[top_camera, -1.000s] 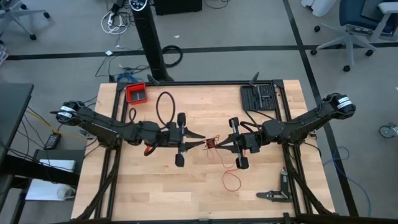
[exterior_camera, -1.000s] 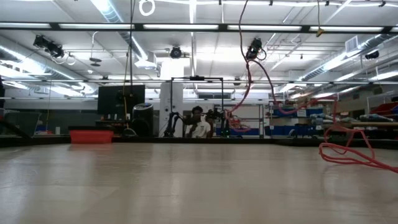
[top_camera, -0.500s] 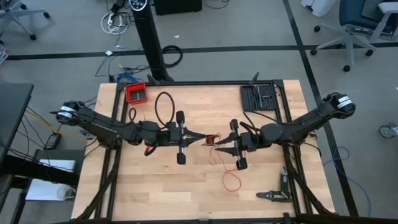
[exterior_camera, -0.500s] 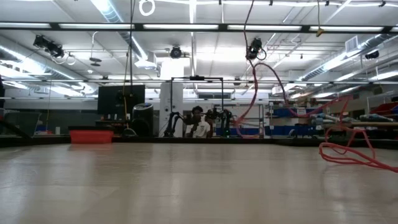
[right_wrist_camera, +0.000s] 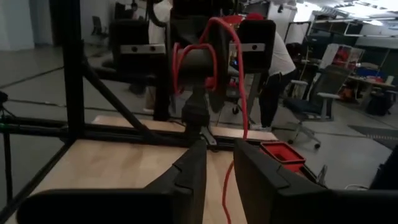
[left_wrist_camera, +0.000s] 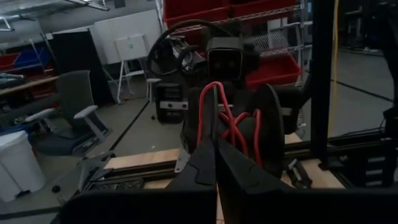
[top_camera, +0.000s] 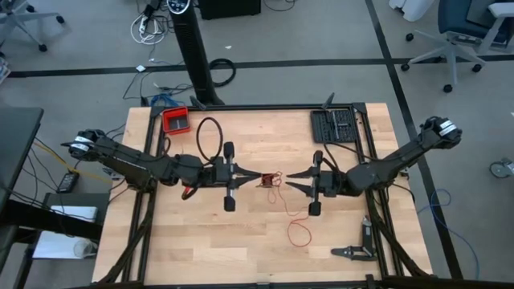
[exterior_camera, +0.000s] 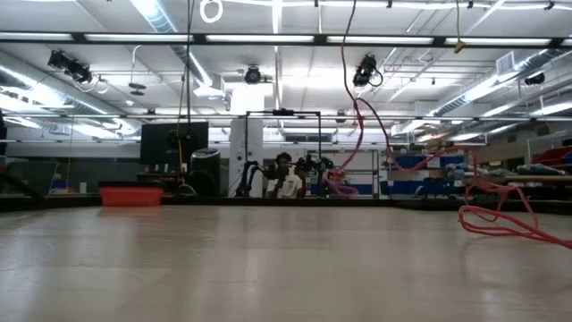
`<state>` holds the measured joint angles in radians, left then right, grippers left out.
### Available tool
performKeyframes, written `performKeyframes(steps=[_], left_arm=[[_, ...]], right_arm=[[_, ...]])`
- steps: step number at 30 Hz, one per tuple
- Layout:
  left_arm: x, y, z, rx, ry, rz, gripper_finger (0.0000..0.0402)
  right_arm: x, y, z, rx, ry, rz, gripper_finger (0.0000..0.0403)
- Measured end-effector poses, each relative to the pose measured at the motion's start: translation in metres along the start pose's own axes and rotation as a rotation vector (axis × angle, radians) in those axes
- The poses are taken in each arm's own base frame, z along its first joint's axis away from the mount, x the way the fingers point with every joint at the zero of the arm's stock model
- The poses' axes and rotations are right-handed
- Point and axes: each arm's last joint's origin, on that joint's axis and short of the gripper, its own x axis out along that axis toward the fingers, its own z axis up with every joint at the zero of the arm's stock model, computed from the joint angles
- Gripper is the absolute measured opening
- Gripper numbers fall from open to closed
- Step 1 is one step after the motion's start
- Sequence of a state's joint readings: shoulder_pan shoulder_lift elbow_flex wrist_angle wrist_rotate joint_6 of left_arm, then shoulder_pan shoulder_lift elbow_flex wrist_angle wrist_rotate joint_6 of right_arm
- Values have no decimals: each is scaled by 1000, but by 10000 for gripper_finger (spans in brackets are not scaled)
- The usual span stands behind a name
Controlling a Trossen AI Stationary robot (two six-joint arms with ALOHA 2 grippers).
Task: Coil cords
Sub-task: Coil the red wire onto the spool
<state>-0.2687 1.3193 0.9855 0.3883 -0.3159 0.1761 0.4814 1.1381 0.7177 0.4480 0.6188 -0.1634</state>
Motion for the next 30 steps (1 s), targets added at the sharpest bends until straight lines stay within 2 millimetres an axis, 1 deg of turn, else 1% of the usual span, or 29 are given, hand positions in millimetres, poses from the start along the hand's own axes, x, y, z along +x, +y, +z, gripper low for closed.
performKeyframes(steps=[5, 12, 16, 20, 26, 30], left_arm=[[0, -1, 1, -3, -19, -44, 0], [0, -1, 1, -1, -17, -44, 0], [0, -1, 1, 0, -17, -42, 0], [0, -1, 1, 6, -11, -37, 0], [0, -1, 0, 9, -2, -36, 0], [0, -1, -2, 13, 15, -29, 0]], right_arm=[[7, 0, -7, -14, 25, -18, 78], [21, 0, -17, -17, 33, -2, 77], [24, 1, -20, -14, 41, 3, 77], [23, 1, -20, -14, 42, 6, 77], [14, -1, -17, 0, 81, 17, 74], [7, -8, -8, 63, 55, 22, 68]])
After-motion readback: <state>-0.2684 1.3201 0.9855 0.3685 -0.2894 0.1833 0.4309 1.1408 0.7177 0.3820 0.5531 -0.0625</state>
